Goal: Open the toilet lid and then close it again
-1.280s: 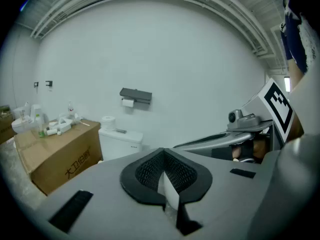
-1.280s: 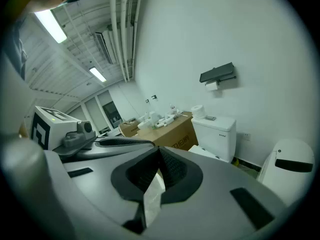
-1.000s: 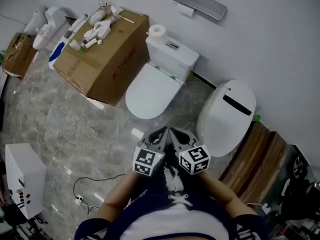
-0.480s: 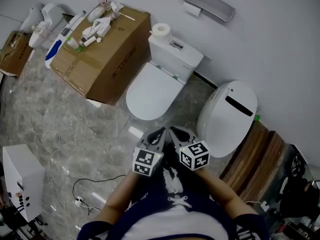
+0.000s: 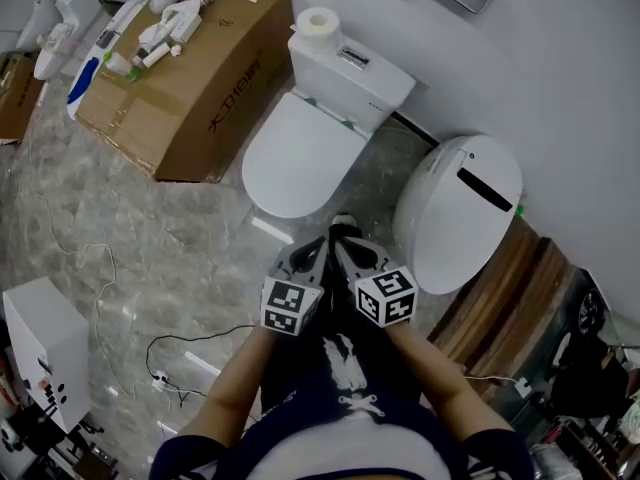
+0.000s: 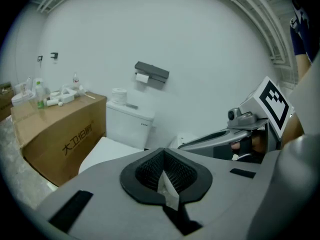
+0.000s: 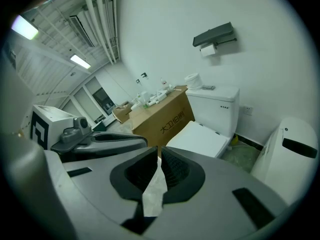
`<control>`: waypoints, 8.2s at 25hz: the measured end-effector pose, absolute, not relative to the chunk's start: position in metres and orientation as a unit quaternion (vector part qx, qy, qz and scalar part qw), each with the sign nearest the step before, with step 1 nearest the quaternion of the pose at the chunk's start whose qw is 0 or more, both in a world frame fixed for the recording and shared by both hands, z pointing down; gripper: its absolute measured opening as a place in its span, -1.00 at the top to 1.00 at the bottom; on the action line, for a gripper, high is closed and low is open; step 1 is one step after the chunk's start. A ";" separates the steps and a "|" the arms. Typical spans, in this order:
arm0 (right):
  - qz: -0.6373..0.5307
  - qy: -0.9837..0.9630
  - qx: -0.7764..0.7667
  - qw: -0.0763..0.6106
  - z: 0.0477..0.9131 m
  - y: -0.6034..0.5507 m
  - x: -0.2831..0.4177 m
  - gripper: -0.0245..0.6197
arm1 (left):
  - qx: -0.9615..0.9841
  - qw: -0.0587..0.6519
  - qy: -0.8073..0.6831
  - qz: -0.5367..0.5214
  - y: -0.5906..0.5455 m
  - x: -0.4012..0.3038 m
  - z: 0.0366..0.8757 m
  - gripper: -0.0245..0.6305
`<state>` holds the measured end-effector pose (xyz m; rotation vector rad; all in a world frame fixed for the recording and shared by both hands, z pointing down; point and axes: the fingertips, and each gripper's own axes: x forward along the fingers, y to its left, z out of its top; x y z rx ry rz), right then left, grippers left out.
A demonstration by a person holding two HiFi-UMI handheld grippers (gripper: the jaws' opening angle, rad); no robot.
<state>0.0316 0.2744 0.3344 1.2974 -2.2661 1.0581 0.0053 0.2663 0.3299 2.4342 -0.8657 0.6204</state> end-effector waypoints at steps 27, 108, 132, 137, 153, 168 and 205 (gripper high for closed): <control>0.326 -0.843 0.309 0.295 0.474 0.179 0.036 0.90 | 0.730 0.470 -0.472 0.149 0.184 -0.018 0.520 0.91; 0.312 -0.848 0.281 0.323 0.560 0.182 -0.052 0.90 | 0.508 0.673 -0.531 0.084 0.208 -0.162 0.699 0.78; -0.030 -0.818 0.120 0.562 0.622 0.221 -0.077 0.51 | 0.508 0.670 -0.535 0.084 0.191 -0.146 0.615 0.80; -0.068 -0.790 0.148 0.591 0.641 0.216 -0.072 0.51 | 0.506 0.671 -0.536 0.086 0.190 -0.147 0.614 0.80; -0.073 -0.792 0.203 0.571 0.606 0.204 -0.055 0.56 | 0.568 0.664 -0.484 0.032 0.179 -0.134 0.580 0.77; -0.053 -0.804 0.252 0.536 0.540 0.173 -0.024 0.56 | 0.701 0.602 -0.375 0.069 0.150 -0.088 0.512 0.59; -0.012 -0.796 0.380 0.470 0.458 0.105 0.047 0.65 | 0.810 0.404 -0.400 0.143 0.090 -0.049 0.430 0.91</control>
